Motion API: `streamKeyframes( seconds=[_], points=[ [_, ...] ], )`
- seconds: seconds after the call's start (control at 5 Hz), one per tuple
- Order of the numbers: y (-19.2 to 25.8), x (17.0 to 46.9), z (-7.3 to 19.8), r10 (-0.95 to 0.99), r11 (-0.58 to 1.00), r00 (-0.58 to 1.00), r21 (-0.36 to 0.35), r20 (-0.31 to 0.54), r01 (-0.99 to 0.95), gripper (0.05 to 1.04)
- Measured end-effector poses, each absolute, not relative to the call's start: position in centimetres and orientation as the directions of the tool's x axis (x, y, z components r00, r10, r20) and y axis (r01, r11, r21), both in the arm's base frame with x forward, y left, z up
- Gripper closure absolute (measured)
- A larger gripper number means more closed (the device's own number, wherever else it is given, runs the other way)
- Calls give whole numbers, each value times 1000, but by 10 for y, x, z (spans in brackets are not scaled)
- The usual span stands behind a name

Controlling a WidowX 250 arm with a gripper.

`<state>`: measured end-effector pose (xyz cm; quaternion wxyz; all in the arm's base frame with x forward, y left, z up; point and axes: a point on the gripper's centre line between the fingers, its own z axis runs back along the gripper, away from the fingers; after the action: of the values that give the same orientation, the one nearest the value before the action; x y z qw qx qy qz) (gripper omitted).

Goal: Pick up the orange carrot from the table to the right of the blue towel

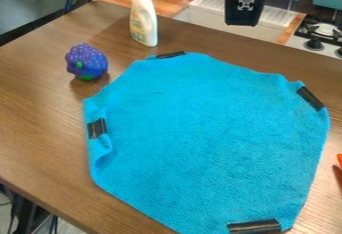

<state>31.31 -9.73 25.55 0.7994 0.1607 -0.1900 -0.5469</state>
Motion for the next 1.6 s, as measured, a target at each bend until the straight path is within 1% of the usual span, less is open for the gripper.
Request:
streamKeyframes(
  seconds=[0.2, 0.4, 0.6, 0.8, 1.0, 1.2, 1.4, 1.6],
  points=[
    [-99, 315, 247, -929, 367, 351, 445, 120, 817, 83],
    [-135, 305, 245, -841, 541, 474, 393, 260, 744, 83],
    [-149, 306, 235, -756, 654, 583, 365, 298, 663, 83],
    [-172, 304, 227, -619, 785, 654, 351, 435, 510, 83],
    [-185, 304, 217, -419, 908, 709, 260, 567, 329, 83],
    [-202, 301, 204, -293, 951, 762, 93, 578, 295, 83],
    [-217, 302, 182, -109, 961, 781, -135, 615, 240, 83],
    [-231, 302, 171, 30, 926, 764, -307, 644, 222, 83]
  ],
)
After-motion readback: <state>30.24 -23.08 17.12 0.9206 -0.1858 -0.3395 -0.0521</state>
